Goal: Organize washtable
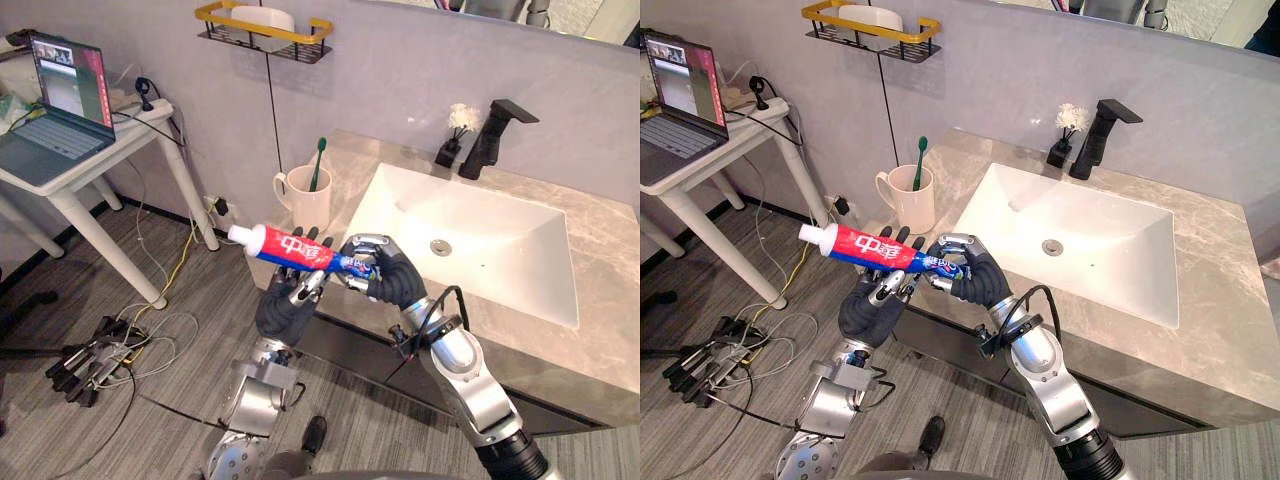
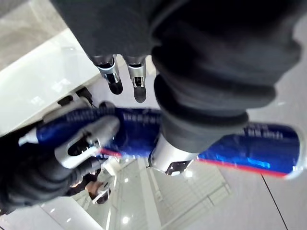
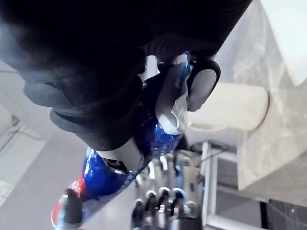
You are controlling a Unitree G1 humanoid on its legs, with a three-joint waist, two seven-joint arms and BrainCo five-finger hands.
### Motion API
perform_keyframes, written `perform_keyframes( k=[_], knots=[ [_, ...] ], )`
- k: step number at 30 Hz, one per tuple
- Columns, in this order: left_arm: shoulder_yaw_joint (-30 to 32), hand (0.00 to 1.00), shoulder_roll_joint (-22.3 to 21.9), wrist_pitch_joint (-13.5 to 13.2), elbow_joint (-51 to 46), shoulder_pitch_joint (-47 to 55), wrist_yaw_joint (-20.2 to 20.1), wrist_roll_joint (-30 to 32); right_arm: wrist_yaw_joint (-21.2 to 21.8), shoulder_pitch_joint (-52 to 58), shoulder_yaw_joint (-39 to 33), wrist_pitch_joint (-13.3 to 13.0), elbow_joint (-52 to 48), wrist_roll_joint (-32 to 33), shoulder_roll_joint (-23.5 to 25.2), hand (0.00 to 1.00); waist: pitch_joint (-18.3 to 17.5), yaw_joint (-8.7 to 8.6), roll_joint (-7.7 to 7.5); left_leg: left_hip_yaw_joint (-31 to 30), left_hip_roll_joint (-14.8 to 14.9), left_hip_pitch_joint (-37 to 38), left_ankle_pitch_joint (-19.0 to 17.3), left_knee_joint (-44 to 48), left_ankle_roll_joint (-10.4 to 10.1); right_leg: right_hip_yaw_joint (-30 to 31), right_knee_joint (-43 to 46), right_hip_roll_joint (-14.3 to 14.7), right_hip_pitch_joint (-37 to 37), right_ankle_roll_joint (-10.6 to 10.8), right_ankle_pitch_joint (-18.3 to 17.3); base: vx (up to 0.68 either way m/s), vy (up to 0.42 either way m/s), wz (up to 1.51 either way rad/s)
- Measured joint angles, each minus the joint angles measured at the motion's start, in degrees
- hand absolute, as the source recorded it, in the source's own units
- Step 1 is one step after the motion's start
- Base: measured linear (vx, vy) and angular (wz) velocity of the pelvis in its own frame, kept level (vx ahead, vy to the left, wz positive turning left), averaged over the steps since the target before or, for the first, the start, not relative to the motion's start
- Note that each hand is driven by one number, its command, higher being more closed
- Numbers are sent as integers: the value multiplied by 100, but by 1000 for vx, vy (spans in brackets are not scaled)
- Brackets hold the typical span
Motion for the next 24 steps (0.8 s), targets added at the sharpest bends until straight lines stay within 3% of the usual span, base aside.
perform_keyframes(
  k=[12, 24],
  knots=[
    [-163, 0, 9, 112, -86, 32, -40, 1, -288, -21, -480, 28, 121, -155, 241, 100, -66, -7, 26, 11, 5, 9, 1, -2, 1, 10, 8, -4, 1, 9, -1, 0, 0, 0],
    [-92, 0, -6, 93, -85, 294, -104, 404, 40, 42, -171, 49, 137, -69, 337, 100, -76, -5, -2, 189, 79, 42, -3, -29, -2, 175, -4, 24, -37, 16, 27, -10, -3, -7]
  ],
)
